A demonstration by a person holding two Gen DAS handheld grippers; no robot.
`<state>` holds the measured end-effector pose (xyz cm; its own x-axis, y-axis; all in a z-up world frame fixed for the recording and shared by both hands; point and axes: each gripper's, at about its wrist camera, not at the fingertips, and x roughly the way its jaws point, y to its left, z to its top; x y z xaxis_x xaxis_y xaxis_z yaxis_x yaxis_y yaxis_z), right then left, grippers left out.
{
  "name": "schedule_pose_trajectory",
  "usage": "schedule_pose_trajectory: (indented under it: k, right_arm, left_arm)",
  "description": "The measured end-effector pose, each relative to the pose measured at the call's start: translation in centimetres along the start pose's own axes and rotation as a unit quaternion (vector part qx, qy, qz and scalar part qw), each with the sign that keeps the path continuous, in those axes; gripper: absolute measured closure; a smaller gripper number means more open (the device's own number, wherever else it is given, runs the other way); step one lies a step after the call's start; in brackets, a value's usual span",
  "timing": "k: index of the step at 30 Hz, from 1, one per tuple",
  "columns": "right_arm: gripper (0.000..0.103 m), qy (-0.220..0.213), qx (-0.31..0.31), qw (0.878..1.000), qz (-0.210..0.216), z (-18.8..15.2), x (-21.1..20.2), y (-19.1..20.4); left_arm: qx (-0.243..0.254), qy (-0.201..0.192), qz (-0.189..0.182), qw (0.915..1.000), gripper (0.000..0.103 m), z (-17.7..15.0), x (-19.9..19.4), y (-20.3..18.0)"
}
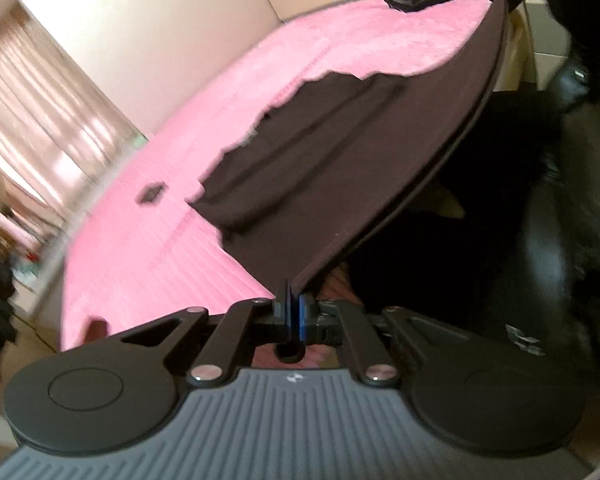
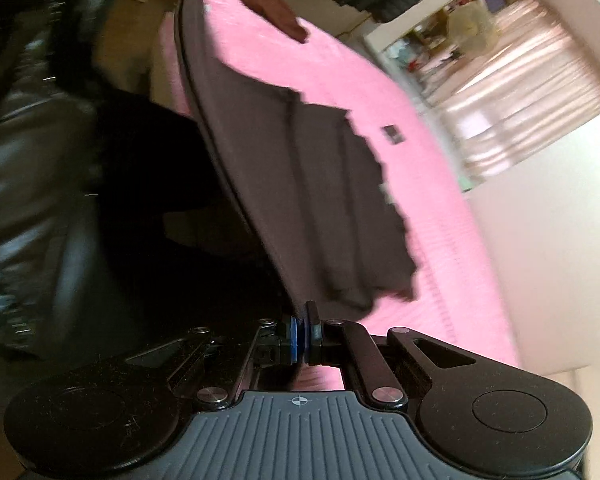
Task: Fold clothes
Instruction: 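Grasp the hem with the right gripper while the left gripper lifts the hem too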
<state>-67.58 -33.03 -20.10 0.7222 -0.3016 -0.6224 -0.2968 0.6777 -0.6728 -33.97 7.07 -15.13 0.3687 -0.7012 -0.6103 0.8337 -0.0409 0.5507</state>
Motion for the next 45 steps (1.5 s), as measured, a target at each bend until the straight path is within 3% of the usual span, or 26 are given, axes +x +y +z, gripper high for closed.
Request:
schedule_pose_trajectory:
  k: [5,11,20,25,28,32,37,40,45]
  right_arm:
    - [0.102,-0.016,0.031,0.996,-0.077,1.1,3.0,-7.4]
    - [0.102,-0.02,0.071,0.992,-0.106,2.8,11.8,-17.6]
    - [0.102,0.043,0.128,0.99,-0.031,1.8,29.2,-25.4]
    - [0.102,0.082,0.161,0.983,0.015,0.8,38.2,-28.9]
    - [0.102,0.101,0.184,0.977,0.04,0.0,43.1,-30.7]
    - [0.102,0.106,0.235,0.964,0.064,-1.8,46.2,-31.6]
    - [0.102,0.085,0.292,0.95,0.062,-3.3,44.9,-32.3]
    - [0.102,0.091,0.306,0.945,0.07,-3.4,47.8,-31.8]
    - [0.102,0.076,0.34,0.935,0.064,-4.0,48.6,-32.2]
  left_arm:
    - [0.011,-0.031,0.057,0.9978,0.099,3.5,2.6,3.8]
    - [0.012,-0.041,0.092,0.9948,0.099,8.5,10.5,11.4]
    - [-0.005,0.025,0.051,0.9984,0.098,10.2,30.5,21.7]
    - [-0.015,0.053,0.036,0.9978,0.098,9.9,40.2,24.7]
    - [-0.03,0.084,0.0,0.996,0.098,8.8,45.8,25.1]
    - [-0.032,0.107,-0.02,0.9936,0.097,6.7,49.9,24.4]
    - [-0.071,0.08,-0.011,0.9942,0.098,5.9,50.3,26.0]
    - [-0.08,0.084,-0.017,0.9931,0.098,6.1,50.8,25.8]
    - [-0.089,0.076,-0.012,0.9931,0.098,7.0,51.6,25.8]
